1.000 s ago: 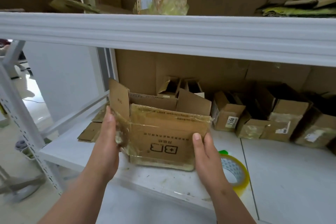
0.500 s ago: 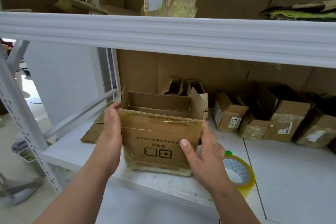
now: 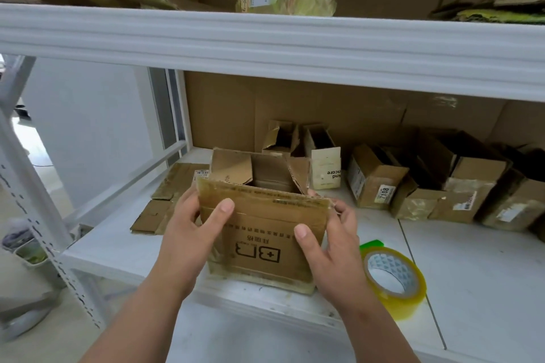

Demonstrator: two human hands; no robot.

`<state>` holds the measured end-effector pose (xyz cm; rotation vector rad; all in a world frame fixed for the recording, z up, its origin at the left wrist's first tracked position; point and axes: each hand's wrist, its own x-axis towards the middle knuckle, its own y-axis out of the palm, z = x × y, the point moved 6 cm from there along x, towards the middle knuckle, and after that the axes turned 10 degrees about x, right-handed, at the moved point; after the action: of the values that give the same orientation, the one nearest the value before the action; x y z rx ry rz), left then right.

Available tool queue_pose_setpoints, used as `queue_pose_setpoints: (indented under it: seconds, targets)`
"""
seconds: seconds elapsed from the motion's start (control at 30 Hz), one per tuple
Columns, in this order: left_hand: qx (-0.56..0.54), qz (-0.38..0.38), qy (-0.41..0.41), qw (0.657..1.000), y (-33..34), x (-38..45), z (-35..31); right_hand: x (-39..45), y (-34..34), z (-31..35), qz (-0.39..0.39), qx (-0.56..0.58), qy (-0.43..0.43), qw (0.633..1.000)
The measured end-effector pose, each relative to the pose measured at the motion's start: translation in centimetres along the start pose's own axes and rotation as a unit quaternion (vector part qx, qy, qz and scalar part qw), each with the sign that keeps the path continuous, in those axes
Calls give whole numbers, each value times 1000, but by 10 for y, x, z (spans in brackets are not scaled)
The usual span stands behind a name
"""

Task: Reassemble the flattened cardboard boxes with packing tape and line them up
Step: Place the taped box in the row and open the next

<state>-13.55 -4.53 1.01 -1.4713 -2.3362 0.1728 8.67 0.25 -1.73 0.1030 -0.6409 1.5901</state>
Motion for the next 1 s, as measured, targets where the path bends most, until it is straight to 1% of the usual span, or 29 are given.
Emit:
queue_pose_setpoints:
  seconds: [0.07,0.2,0.4,0.5,0.63,0.77,0.9,0.97,1.0]
  targets:
    - [-17,-10,-4,1000,-4,1,2,1,3,0,-3,7,-6,1000]
    - [-9,-33,-21,999,-11,3,9,7,6,2,-14,15,-8,1000]
    - [-17,-52,-43,998,-19,6,18,12,20,-4,22,-3,5,1000]
    - [-20,-64,-53,996,-25,9,28,12,25,-7,27,7,10,1000]
    - [10,-78,-70,994,-29,15,39,14,26,-4,14,26,34,999]
    - [44,-84,-65,993,-32,18,38,16,25,4,20,61,46,997]
    - [64,-73,-62,993,-30,19,38,15,24,3,10,110,101,989]
    - [59,-66,-74,993,-30,19,41,19,20,2,1,135,106,985]
    - [48,-60,-77,994,-30,20,40,20,19,3,6,125,101,987]
